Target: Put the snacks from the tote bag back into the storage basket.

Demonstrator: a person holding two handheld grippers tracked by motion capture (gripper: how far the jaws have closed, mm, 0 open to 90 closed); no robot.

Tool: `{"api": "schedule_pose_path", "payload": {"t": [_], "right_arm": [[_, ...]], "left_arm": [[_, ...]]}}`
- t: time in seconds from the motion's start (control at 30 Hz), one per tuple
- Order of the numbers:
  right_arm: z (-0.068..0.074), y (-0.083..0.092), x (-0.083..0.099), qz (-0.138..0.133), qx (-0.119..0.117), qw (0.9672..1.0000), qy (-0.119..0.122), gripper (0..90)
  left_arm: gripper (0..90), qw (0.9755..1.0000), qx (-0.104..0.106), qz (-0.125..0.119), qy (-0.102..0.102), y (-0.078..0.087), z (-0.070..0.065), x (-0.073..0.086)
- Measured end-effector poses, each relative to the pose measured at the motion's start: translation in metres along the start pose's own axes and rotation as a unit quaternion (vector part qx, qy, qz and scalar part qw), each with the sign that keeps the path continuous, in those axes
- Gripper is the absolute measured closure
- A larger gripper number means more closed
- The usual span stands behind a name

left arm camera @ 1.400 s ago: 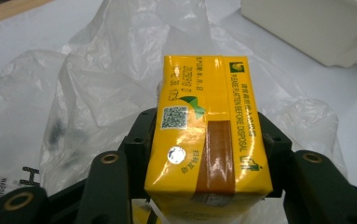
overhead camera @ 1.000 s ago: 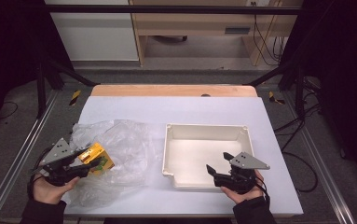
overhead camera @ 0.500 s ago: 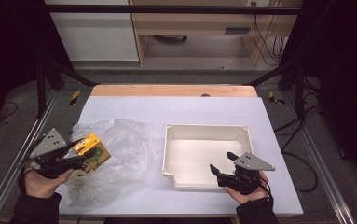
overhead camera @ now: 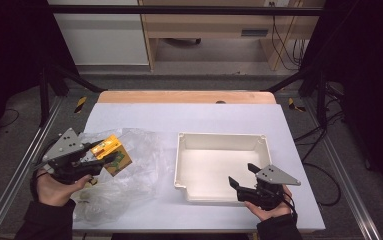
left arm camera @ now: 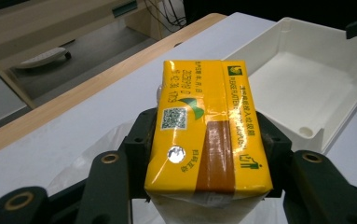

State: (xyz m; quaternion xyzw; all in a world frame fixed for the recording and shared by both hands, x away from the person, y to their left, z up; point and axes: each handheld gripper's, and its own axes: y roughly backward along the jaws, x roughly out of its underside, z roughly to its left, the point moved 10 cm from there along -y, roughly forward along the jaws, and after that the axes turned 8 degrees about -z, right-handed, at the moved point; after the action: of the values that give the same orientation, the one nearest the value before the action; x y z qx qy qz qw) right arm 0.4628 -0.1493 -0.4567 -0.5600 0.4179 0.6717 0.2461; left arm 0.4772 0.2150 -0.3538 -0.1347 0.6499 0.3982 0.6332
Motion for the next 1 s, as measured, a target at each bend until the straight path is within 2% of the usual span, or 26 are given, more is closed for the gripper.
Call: {"api": "schedule_pose_path", "payload": {"t": [0.23,0.47,0.73,0.8,1.0], "right_arm": [[-0.003,0.004,0.001,-0.002,0.002,1.0,-0.001,22.0],[-0.005,0.006,0.001,-0.002,0.004,1.0,-0.001,21.3],[-0.009,0.006,0.002,-0.005,0.007,1.0,0.0,20.9],[-0.01,0.006,0.002,-0.005,0.009,0.9999,-0.002,20.8],[-0.012,0.005,0.002,-0.005,0.012,0.9999,-0.002,20.6]], "left_arm": [[50.7,0.9994,0.029,-0.012,-0.015,-0.016,-0.022,-0.02],[50.7,0.9976,0.06,-0.018,-0.028,-0.037,-0.046,-0.037],[50.7,0.9939,0.1,-0.024,-0.042,-0.062,-0.072,-0.052],[50.7,0.9921,0.113,-0.023,-0.048,-0.07,-0.079,-0.055],[50.8,0.9887,0.136,-0.014,-0.061,-0.086,-0.092,-0.058]]}}
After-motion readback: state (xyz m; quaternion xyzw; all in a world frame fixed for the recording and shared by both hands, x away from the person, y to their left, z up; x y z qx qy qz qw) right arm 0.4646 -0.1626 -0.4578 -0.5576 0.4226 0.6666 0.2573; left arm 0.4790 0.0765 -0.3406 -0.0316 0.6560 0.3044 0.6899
